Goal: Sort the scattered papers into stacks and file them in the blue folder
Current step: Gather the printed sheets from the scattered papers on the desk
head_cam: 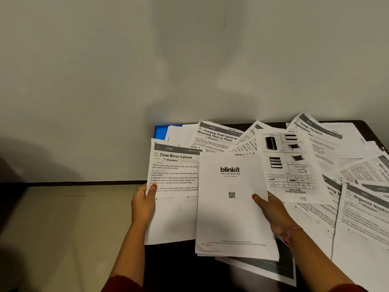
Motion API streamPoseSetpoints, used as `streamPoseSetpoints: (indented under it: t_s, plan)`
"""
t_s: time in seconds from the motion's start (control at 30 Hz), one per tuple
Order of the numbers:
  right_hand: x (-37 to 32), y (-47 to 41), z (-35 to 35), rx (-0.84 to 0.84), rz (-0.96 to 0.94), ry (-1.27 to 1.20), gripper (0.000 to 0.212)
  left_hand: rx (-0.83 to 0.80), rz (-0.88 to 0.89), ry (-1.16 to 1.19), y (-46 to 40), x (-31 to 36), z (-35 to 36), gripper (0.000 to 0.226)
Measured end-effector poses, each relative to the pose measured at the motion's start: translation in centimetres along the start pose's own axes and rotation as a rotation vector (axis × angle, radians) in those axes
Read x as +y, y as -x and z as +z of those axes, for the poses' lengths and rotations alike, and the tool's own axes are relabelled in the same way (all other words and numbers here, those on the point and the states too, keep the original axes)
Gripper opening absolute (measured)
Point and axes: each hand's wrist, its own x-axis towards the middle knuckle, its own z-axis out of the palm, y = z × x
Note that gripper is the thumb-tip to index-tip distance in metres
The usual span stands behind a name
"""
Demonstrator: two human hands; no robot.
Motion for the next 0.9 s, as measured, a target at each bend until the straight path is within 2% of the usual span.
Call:
streamPoseSetpoints:
  t_s: [0.1, 0.2, 0.43, 0.9]
  plan:
    - [-0.5, 1.0, 0.4, -0.037, -0.012, -0.038, 0.035, -0.042, -0.02, 0.138, 0.7, 1.0, -0.6, 0.015]
    - [-1.1, 2.3, 0.9, -0.102, -0.011, -0.066, 0.034, -0.074, -0.035, 0.243, 1.4, 1.3, -1.1, 0.017]
    - [-2.8, 5.3, 0.9, -0.228, -0.049, -0.081, 0.03, -0.132, -0.067, 0.358, 4.1, 1.0, -0.7, 0.018]
    - [-1.7, 8.0, -2.6, -0.162, -0.072, -0.034, 0.026, -0.242, -0.154, 0.365, 8.8, -1.2, 4.2, 0.024]
